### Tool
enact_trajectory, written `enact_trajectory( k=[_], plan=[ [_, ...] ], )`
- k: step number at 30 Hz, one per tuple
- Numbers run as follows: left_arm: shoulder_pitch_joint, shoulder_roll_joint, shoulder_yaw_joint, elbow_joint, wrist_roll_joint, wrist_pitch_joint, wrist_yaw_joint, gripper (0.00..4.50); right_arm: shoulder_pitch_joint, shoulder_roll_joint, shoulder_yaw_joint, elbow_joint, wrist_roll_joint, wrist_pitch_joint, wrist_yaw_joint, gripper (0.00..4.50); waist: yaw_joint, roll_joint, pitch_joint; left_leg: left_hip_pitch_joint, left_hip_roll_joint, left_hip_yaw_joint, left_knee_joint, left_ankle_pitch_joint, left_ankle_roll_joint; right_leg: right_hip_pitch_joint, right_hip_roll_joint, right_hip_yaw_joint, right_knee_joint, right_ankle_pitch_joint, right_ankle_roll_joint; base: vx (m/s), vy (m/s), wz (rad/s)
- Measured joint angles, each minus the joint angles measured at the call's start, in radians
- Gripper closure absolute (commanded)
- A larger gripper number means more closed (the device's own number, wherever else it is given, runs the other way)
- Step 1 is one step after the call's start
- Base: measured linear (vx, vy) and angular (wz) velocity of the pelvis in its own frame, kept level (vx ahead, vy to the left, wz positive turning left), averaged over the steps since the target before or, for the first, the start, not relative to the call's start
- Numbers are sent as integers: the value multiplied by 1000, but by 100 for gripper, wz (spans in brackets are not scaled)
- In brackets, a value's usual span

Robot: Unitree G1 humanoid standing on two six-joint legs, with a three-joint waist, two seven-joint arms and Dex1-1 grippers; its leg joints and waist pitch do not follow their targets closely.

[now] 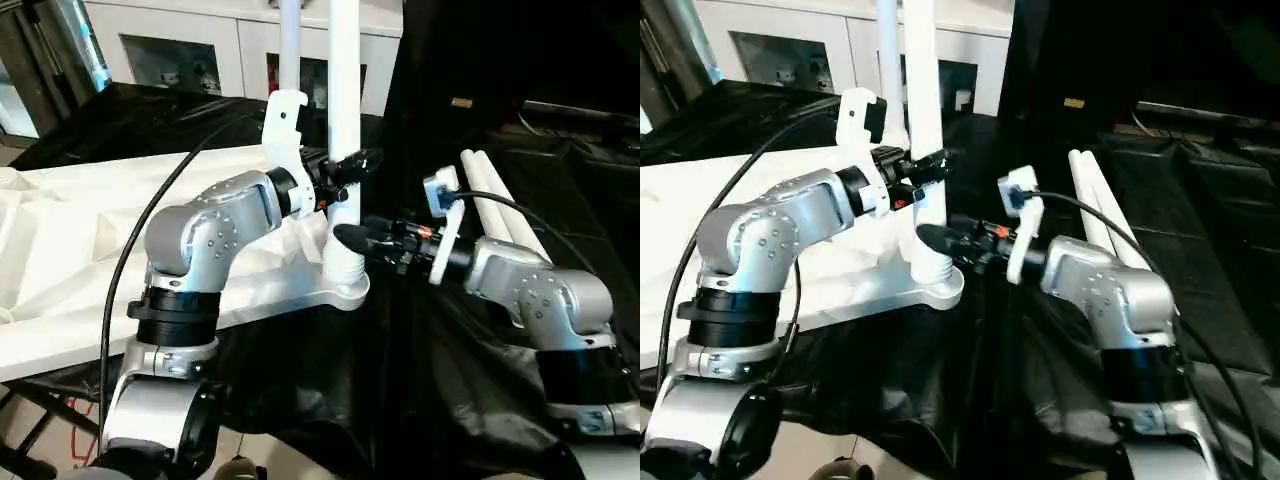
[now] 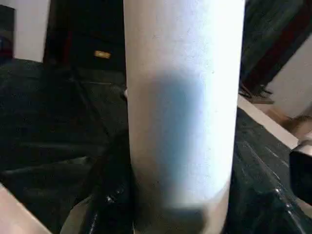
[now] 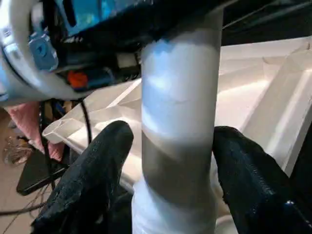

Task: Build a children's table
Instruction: Pick table leg

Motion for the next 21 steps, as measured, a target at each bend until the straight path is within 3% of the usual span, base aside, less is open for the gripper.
enact_trajectory(
  k=[18,21],
  plan=[
    [0,1,-10,-18,-2,22,9,257,-1,-5,12,10,-12,0,-11,157,1,-5,1,0,0,0,0,0,1,0,0,0,0,0,0,0,0,0],
    [2,31,-29,-26,-33,15,-92,257,-1,-32,34,15,-10,3,49,157,2,-7,2,0,0,0,0,1,1,0,0,0,0,0,0,0,0,0]
  ],
)
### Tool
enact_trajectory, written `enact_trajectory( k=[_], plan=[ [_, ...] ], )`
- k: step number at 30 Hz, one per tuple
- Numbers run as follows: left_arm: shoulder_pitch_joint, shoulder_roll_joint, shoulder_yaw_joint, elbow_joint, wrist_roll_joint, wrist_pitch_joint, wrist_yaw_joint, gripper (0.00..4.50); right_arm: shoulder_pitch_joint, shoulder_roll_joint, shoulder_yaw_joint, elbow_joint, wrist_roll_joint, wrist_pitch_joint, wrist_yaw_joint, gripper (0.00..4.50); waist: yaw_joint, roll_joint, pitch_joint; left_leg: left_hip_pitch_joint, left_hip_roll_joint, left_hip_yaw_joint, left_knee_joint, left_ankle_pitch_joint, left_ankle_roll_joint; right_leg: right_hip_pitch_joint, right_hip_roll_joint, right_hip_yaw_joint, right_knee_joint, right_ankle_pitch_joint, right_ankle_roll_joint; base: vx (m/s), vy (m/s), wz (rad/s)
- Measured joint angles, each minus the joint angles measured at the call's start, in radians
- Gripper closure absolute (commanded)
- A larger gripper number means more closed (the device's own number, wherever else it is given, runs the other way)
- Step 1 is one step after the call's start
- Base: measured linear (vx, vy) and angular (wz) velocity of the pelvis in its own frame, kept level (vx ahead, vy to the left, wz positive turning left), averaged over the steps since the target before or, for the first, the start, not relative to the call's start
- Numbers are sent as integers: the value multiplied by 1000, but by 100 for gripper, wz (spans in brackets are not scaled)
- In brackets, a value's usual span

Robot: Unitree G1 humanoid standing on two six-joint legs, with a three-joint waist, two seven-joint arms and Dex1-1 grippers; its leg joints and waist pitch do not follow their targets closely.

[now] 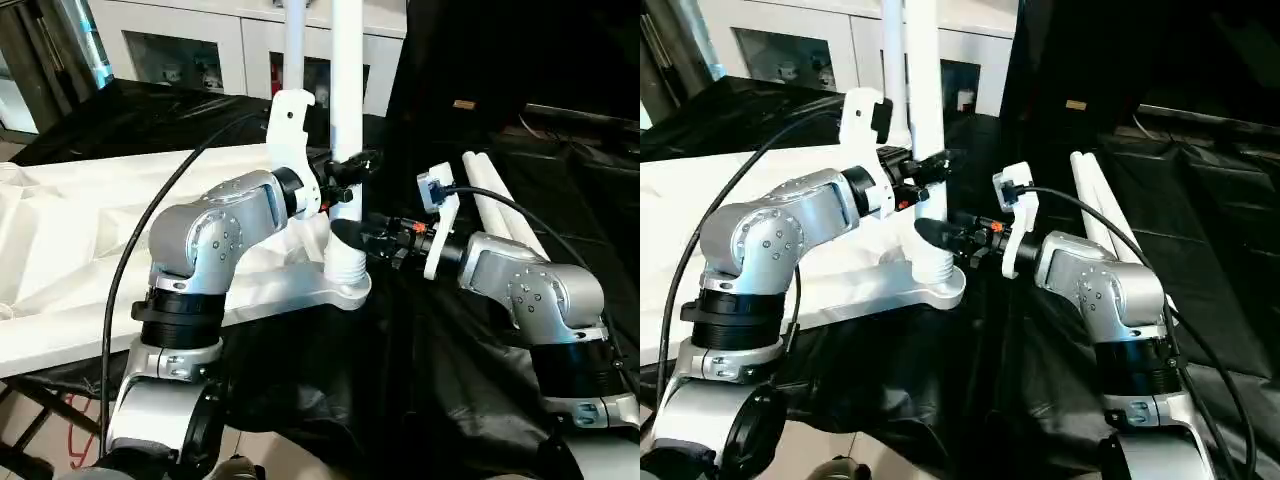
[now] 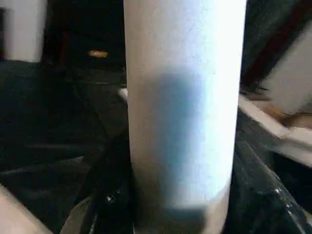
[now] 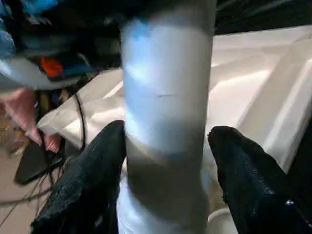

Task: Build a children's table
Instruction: Pick table leg

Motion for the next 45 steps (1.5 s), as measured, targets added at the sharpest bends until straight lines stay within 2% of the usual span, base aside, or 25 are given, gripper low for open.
enact_trajectory(
  k=[5,10,14,21,24,29,30,34,37,40,43,45],
  plan=[
    [31,86,-48,-32,-61,-18,-222,257,1,-41,40,-9,24,5,119,157,-2,0,0,0,0,0,0,0,0,0,0,0,0,0,0,0,0,0],
    [54,136,-70,-57,-114,-53,-416,257,7,-67,65,-49,50,7,216,157,-1,0,0,1,0,0,0,0,0,0,0,0,1,0,0,0,0,0],
    [55,129,-63,-58,-140,-60,-457,258,10,-77,65,-61,74,12,247,157,1,0,0,1,0,0,2,0,0,1,0,0,1,1,-1,0,0,0],
    [59,115,-44,-32,-176,-65,-485,258,13,-88,65,-85,89,14,272,215,-2,0,0,2,0,0,2,0,0,2,0,0,2,2,-1,0,0,0],
    [59,108,-38,-17,-178,-66,-486,258,14,-86,65,-88,91,14,271,243,-2,0,0,2,0,0,2,0,0,2,0,0,2,2,-1,0,0,0],
    [59,103,-37,-3,-180,-66,-485,258,26,-80,62,-90,103,13,258,251,-1,0,-1,2,0,0,2,0,0,2,0,0,2,2,-1,0,0,0],
    [59,99,-30,8,-182,-66,-482,202,30,-75,59,-91,103,10,248,252,-1,0,-1,2,0,0,2,0,0,2,0,0,2,2,-1,0,0,0],
    [57,68,0,29,-185,-71,-436,182,33,-48,45,-90,84,-11,197,254,-1,0,-1,1,0,0,3,0,0,2,0,0,2,2,-1,0,0,0],
    [34,42,-1,51,-129,-118,-331,155,31,2,30,-69,38,-59,96,257,-2,0,-1,1,0,0,4,1,-1,2,0,0,2,3,-1,0,0,0],
    [4,14,16,76,-82,-132,-200,155,28,37,25,-33,-16,-113,-6,257,-4,1,-1,1,0,0,4,1,-1,2,0,1,2,4,0,0,0,0],
    [-11,-31,62,107,-61,-132,-68,155,14,73,25,-8,-64,-144,-89,257,-5,1,-1,1,0,0,4,1,-1,2,0,1,2,4,0,0,0,0],
    [-19,-42,64,115,-35,-134,-7,155,12,97,26,-2,-89,-155,-130,257,-6,1,-1,1,0,0,3,1,-1,1,0,1,2,4,0,0,0,0]
  ],
)
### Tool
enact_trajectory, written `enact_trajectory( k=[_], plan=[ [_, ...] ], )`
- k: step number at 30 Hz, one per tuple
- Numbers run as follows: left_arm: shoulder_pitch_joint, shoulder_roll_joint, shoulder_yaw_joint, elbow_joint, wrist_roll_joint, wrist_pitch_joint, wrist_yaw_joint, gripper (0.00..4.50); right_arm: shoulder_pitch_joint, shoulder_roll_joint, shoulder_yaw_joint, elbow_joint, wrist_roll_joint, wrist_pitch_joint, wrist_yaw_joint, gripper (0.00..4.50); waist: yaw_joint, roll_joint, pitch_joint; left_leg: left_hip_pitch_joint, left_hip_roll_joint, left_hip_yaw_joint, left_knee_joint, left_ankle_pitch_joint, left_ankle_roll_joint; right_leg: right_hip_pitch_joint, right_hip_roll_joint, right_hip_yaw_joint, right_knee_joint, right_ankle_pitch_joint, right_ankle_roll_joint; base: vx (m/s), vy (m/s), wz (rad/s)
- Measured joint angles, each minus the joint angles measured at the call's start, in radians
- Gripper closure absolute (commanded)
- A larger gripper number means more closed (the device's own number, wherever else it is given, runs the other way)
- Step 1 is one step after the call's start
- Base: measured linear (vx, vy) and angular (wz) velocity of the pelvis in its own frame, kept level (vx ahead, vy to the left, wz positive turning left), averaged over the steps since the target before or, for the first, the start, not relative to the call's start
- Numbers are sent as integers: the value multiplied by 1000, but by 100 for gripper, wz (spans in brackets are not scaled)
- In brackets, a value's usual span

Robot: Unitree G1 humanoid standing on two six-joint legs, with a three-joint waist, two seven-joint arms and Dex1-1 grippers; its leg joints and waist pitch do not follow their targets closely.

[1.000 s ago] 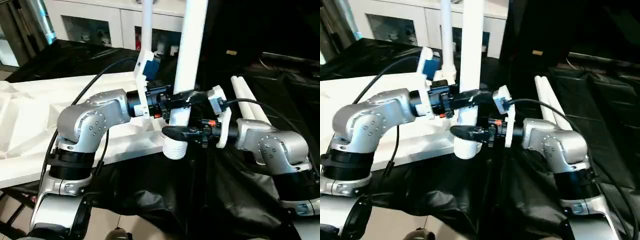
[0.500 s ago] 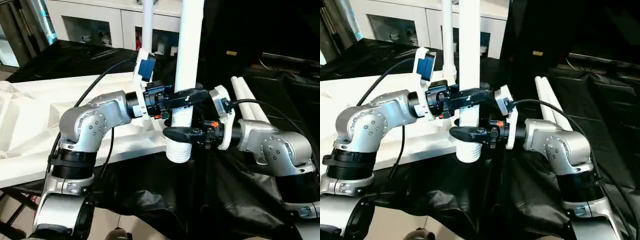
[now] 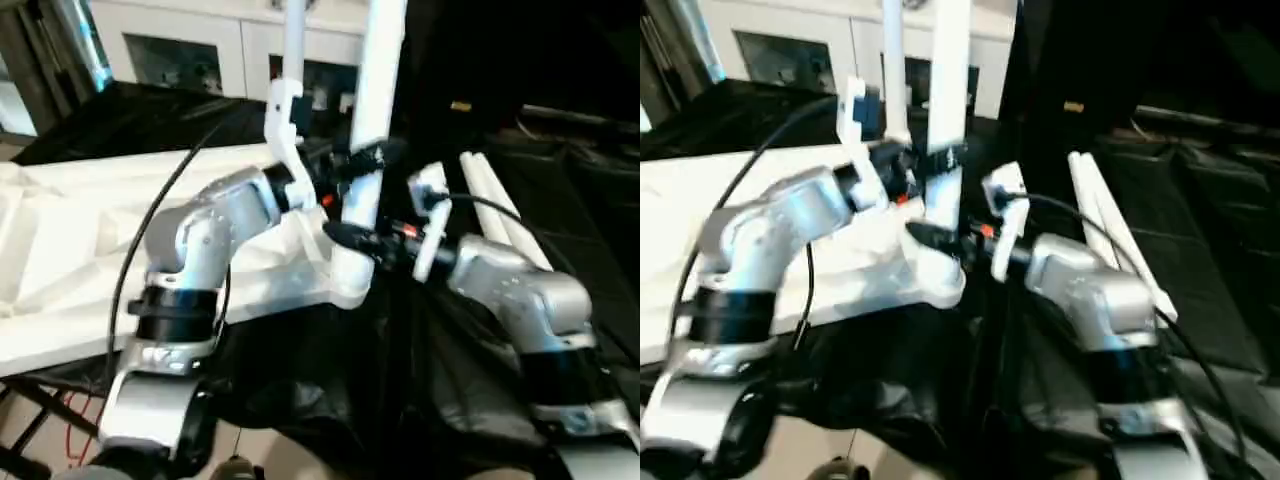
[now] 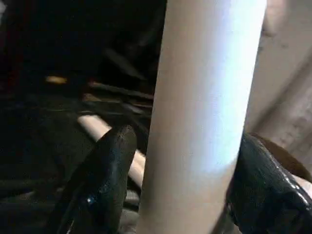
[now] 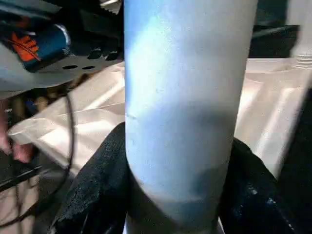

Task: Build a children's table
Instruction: Pick table leg

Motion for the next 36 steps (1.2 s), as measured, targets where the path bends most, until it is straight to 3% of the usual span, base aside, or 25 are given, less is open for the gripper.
enact_trajectory(
  k=[2,3,7,14,15,21,27,36],
  plan=[
    [-3,-4,-3,2,34,-15,47,155,0,16,1,4,-14,-8,-30,257,0,0,0,0,0,0,0,0,0,0,0,0,0,0,0,0,0,0],
    [-3,-7,-3,4,50,-26,68,182,0,24,1,5,-24,-12,-42,257,0,0,0,0,0,0,-1,0,0,0,0,0,0,0,0,0,0,0],
    [-18,-69,22,32,68,-54,178,207,-9,76,3,23,-45,-46,-101,257,1,0,0,0,0,0,0,0,0,0,0,0,-1,0,0,0,0,0],
    [-19,-87,40,34,75,-68,219,257,-11,101,-1,27,-57,-57,-131,257,1,0,0,0,0,0,0,0,0,0,0,0,-1,0,0,0,0,0],
    [-19,-87,43,34,74,-68,217,257,-11,101,-2,27,-56,-57,-128,201,1,0,0,0,0,0,0,0,0,0,0,0,-1,0,0,0,0,0],
    [-9,-28,14,21,42,-71,80,260,-10,20,7,-14,-10,-9,-19,144,3,0,0,-1,0,0,0,0,0,0,0,0,-1,0,0,0,0,0],
    [19,30,-27,-26,2,-30,-67,260,4,-79,29,-53,41,81,116,144,3,0,0,0,0,0,0,0,0,0,0,0,-1,0,0,0,0,0],
    [37,72,-66,-84,-33,-11,-184,260,0,-108,28,-53,63,112,166,144,1,0,0,0,0,0,0,0,0,0,0,0,-1,0,0,0,0,0]
  ],
)
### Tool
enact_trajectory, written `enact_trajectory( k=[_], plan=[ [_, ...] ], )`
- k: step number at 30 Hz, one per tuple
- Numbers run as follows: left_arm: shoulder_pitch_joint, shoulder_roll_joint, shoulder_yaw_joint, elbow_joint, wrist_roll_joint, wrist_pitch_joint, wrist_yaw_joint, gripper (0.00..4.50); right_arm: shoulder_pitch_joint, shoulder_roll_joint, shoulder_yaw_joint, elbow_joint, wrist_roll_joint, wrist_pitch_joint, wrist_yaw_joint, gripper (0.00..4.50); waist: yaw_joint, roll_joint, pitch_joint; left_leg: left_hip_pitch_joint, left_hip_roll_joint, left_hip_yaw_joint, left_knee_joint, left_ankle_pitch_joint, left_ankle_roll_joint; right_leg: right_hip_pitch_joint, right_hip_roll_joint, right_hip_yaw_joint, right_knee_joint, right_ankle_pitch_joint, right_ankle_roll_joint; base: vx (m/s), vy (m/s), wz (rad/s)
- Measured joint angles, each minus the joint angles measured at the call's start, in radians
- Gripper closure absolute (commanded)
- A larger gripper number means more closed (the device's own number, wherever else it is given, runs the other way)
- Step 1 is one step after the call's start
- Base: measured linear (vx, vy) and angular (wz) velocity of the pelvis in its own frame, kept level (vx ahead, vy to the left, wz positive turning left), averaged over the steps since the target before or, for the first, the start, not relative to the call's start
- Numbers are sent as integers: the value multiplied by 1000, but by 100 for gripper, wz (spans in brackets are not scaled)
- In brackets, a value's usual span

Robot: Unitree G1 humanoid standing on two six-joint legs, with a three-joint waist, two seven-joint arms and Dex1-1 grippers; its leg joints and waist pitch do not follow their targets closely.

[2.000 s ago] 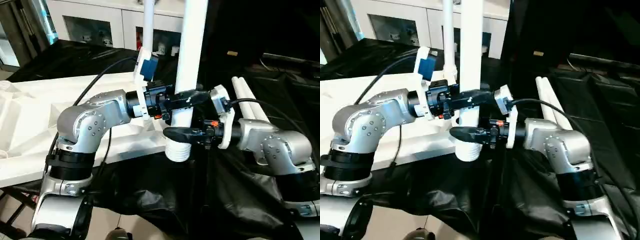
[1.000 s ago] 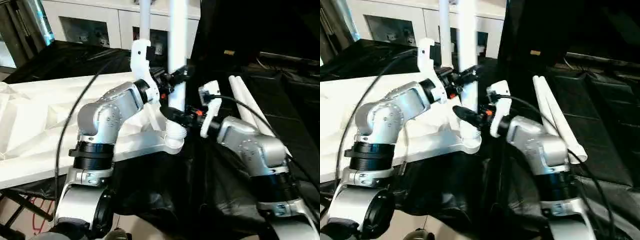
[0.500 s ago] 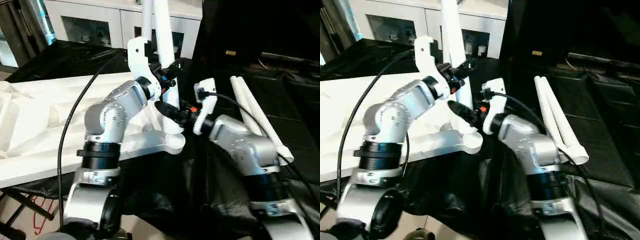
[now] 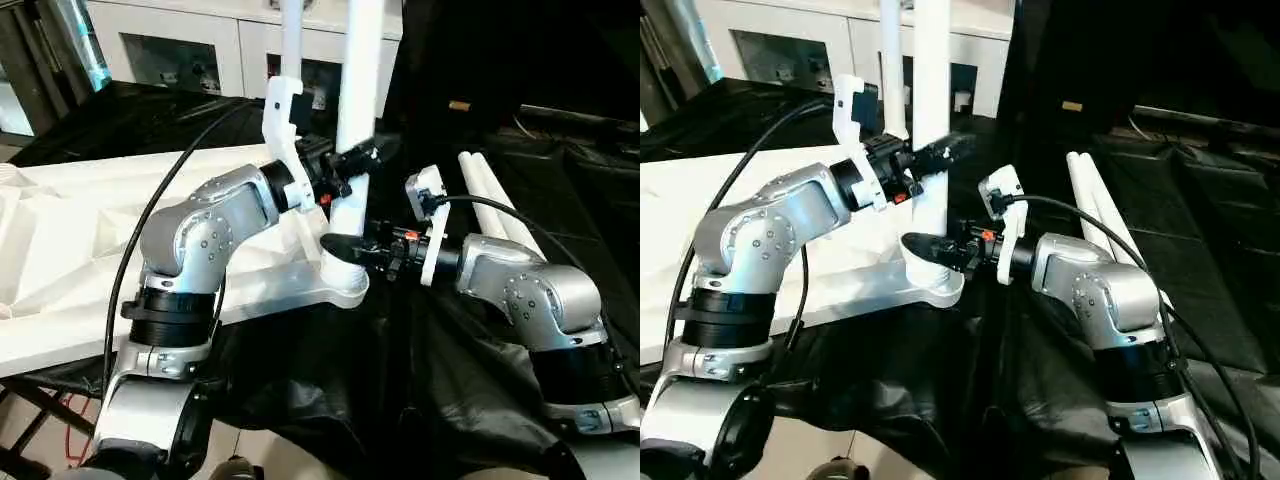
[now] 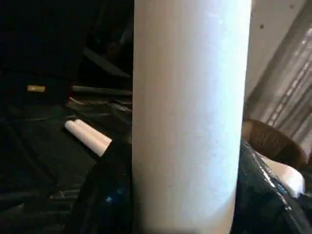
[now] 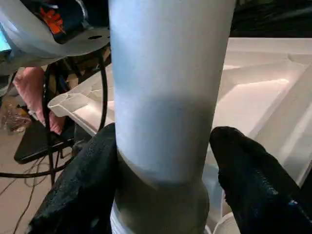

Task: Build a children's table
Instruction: Pick table leg

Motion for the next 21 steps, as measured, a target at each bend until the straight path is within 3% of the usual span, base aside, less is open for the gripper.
enact_trajectory(
  k=[21],
  plan=[
    [31,11,-45,-47,-12,15,-53,261,-24,-12,10,3,25,21,50,144,1,0,0,0,0,0,0,0,0,0,0,0,0,0,0,0,0,0]
  ],
)
